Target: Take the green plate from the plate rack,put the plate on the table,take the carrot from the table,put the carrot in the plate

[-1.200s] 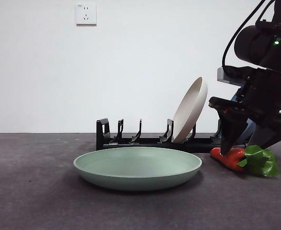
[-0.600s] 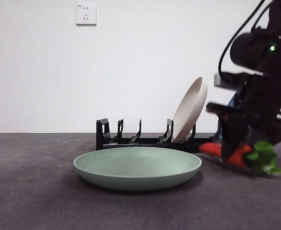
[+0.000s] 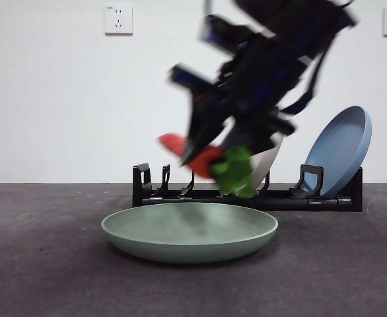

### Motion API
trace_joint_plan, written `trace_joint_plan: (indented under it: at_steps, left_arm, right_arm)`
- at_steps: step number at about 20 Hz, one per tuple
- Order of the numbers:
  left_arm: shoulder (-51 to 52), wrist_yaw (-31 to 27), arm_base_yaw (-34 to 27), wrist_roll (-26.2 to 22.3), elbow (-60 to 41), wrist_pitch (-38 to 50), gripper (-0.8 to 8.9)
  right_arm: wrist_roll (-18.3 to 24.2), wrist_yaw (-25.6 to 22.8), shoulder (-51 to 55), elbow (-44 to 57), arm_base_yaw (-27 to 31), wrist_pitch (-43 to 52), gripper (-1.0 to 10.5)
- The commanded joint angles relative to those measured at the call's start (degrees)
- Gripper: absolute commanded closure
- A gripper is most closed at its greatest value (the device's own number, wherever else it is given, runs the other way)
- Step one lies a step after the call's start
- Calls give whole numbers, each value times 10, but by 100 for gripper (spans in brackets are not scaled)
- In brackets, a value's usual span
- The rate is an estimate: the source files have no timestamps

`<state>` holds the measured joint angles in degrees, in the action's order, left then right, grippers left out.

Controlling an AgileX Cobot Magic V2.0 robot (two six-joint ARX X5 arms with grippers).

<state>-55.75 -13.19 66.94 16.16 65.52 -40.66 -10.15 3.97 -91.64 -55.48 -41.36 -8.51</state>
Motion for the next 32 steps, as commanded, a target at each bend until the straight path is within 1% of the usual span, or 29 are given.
trace_joint_plan:
  at_steps: [1, 5, 6, 7, 8, 9, 10, 11, 12, 17, 20, 22, 24, 27, 29, 32]
  left_arm:
    - [0, -2, 2, 3, -2, 0, 522]
    - [0, -2, 2, 3, -2, -5, 522]
    - [0, -2, 2, 3, -2, -8, 522]
    - [0, -2, 2, 3, -2, -11, 522]
    - [0, -2, 2, 3, -2, -14, 522]
    - [0, -2, 2, 3, -2, -16, 522]
    - [0, -2, 2, 3, -2, -17, 522]
    - [0, -2, 2, 3, -2, -20, 522]
    - [0, -2, 2, 3, -2, -22, 522]
    - [0, -2, 2, 3, -2, -23, 522]
    - [0, -3, 2, 3, -2, -23, 522]
    - [0, -3, 2, 3, -2, -23, 522]
    - [0, -2, 2, 3, -2, -23, 523]
    - [0, -2, 2, 2, -2, -30, 523]
    - [0, 1, 2, 2, -2, -42, 523]
    - [0, 2, 2, 2, -2, -70, 527]
  right_arm:
    - [-10, -28, -50, 2, -11, 20, 959]
    - [-10, -28, -105, 2, -11, 20, 959]
    - [-17, -28, -108, 2, -11, 18, 958]
    - [-20, -28, -108, 2, -12, 16, 931]
    - [-20, -28, -108, 2, -14, 15, 839]
    - [-20, -28, -108, 2, -15, 12, 718]
    - [-21, -27, -105, 2, -15, 4, 545]
    - [-21, -27, -103, 2, -15, -3, 424]
    - [-21, -26, -100, 1, -15, -13, 360]
    - [-20, -26, -54, 1, -16, -36, 350]
    - [-20, -26, 17, 1, -16, -55, 350]
    - [-20, -26, 86, 1, -16, -90, 350]
    - [-20, -20, 162, 1, -16, -149, 351]
    - [-18, 49, 274, 1, -16, -266, 352]
    - [-17, 80, 342, 1, -16, -355, 352]
    - [-17, 82, 426, 1, -16, -464, 353]
